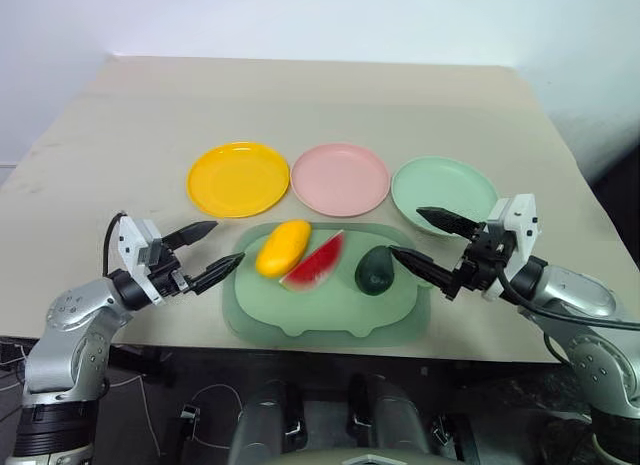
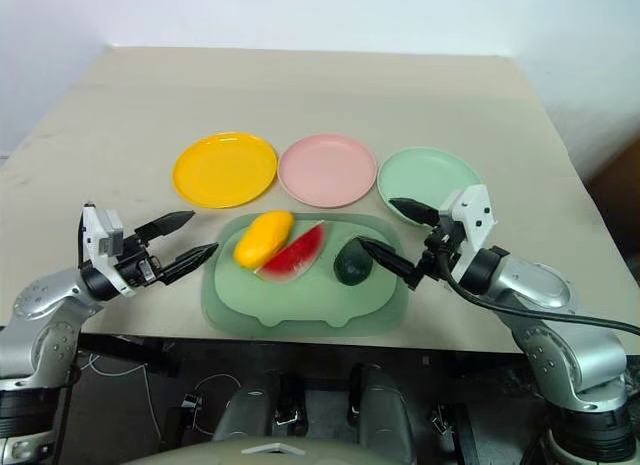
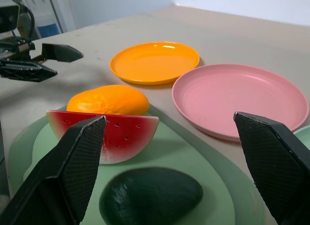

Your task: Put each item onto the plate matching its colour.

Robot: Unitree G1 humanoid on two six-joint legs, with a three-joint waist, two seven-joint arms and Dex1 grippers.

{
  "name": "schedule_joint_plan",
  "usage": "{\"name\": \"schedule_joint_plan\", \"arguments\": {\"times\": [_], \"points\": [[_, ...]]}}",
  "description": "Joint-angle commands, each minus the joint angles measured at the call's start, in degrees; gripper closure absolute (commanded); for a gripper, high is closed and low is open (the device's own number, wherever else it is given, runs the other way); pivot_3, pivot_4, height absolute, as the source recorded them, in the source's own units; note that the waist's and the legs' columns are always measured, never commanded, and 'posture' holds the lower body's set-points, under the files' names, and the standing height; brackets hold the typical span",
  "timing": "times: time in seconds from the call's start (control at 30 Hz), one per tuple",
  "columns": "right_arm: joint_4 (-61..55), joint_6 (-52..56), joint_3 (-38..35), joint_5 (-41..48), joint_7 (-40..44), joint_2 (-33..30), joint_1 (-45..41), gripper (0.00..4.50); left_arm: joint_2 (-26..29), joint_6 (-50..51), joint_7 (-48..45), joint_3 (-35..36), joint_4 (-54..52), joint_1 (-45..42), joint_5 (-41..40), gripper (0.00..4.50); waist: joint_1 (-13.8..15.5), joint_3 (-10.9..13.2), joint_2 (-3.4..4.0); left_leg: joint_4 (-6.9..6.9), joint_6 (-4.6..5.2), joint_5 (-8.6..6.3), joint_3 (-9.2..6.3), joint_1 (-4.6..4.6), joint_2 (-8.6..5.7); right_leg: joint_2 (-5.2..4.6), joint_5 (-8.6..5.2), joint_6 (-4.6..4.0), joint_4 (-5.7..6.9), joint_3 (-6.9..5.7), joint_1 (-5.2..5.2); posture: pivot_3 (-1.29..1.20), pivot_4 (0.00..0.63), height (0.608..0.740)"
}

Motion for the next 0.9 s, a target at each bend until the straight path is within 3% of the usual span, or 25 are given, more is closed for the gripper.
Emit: {"name": "schedule_joint_plan", "arguments": {"times": [0.03,0.37,0.9], "points": [[-0.6,-1.4,0.0,0.1,0.1,0.6,-0.3,0.00,1.2,-3.0,-2.3,1.7,2.3,-0.5,0.7,0.04,0.0,0.0,0.00,0.00,0.00,0.00,0.00,0.00,0.00,0.00,0.00,0.00,0.00,0.00,0.00,0.00,0.150,0.696],[-2.9,2.0,2.9,1.0,-3.1,2.3,1.3,0.00,1.8,-6.5,-6.2,1.1,8.5,-4.0,1.6,0.04,0.0,0.0,0.00,0.00,0.02,-0.02,0.00,-0.01,-0.01,-0.03,0.00,0.00,-0.04,0.00,0.01,0.00,0.150,0.696],[-6.0,16.5,2.7,9.1,-12.2,0.7,-0.6,0.00,-0.8,-2.7,-5.7,-4.2,1.3,-5.2,0.9,0.04,0.0,0.0,0.00,-0.02,0.01,-0.01,0.01,-0.02,-0.01,-0.02,0.00,-0.01,-0.03,0.01,-0.01,0.00,0.150,0.696]]}}
